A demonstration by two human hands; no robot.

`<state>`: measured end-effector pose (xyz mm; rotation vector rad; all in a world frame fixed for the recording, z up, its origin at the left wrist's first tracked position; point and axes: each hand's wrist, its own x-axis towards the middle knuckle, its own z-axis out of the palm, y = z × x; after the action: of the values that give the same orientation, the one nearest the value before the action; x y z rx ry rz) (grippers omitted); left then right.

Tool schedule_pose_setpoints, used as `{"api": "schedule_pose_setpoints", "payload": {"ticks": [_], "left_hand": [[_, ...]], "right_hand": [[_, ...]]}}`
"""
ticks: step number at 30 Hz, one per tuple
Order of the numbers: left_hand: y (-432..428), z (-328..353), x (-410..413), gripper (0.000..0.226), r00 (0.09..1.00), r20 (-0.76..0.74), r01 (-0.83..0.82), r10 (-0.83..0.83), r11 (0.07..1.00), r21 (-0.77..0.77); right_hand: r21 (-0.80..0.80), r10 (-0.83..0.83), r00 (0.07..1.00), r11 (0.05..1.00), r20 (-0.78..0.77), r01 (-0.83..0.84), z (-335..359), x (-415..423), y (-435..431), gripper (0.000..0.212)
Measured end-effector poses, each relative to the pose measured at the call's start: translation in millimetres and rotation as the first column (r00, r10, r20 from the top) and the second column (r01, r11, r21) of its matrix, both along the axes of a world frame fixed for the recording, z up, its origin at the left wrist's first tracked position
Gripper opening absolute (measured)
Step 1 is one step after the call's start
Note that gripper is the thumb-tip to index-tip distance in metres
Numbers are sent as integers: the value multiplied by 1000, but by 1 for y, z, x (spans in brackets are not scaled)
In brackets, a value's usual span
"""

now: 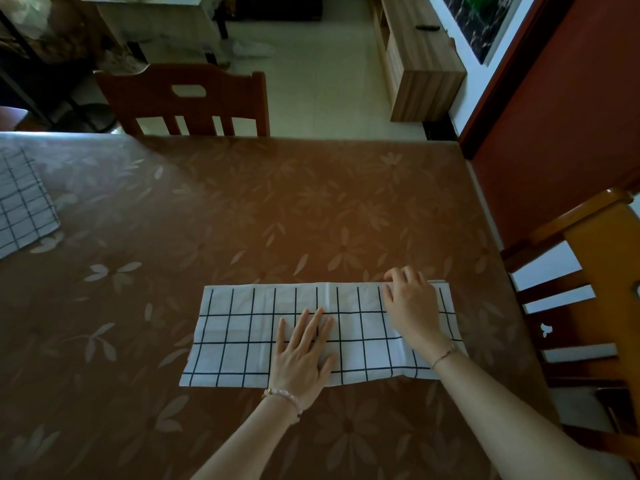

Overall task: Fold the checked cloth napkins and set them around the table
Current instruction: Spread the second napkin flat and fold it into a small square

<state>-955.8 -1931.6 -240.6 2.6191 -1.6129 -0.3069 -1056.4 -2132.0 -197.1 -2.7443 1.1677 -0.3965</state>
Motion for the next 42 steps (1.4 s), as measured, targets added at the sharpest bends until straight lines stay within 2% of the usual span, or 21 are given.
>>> {"api": "schedule_pose_setpoints", "payload": {"ticks": [2, 5, 10, 15, 18, 23, 28, 31, 34, 37, 42], "left_hand": [[0, 1, 0, 62, 1000, 4, 6, -6, 1000, 6], [-1, 3, 0, 65, 1000, -2, 7, -7, 1000, 22], [-2, 6, 2, 66, 999, -42, 14, -11, 997, 76], [-5, 11, 2, 75, 999, -41, 37, -32, 991, 132], [-6, 14, 2, 82, 995, -97, 48, -34, 989, 139], [-6, 14, 3, 84, 992, -123, 59, -40, 986, 154], [5, 19, 9, 82, 988, -144, 65, -47, 990, 123], [11, 30, -5, 71, 990, -139, 13, -3, 998, 69], [19, 30, -28, 64, 986, -159, 59, -52, 997, 39], [36, 23, -29, 59, 994, -95, 56, -47, 994, 98], [78, 18, 5, 53, 993, -72, -81, 96, 979, 187]], "right_hand": [[2, 44, 997, 999, 69, -45, 1, -9, 25, 13], [36, 140, 987, 989, 75, -143, -6, -28, 77, 27], [97, 249, 961, 966, -118, -238, -34, -65, 129, 47], [124, 155, 971, 983, -181, -134, -35, -87, 113, 47], [138, 155, 964, 982, -218, -127, -33, -88, 106, 46], [156, 102, 964, 986, -245, -64, -38, -95, 105, 48], [124, 157, 936, 985, -315, -123, -44, -107, 98, 54], [110, 155, 935, 986, -318, -126, -47, -107, 98, 58], [82, 158, 936, 987, -315, -139, -51, -108, 99, 59], [65, 151, 938, 988, -311, -138, -52, -108, 97, 59], [66, 151, 928, 988, -341, -137, -49, -107, 97, 59]]}}
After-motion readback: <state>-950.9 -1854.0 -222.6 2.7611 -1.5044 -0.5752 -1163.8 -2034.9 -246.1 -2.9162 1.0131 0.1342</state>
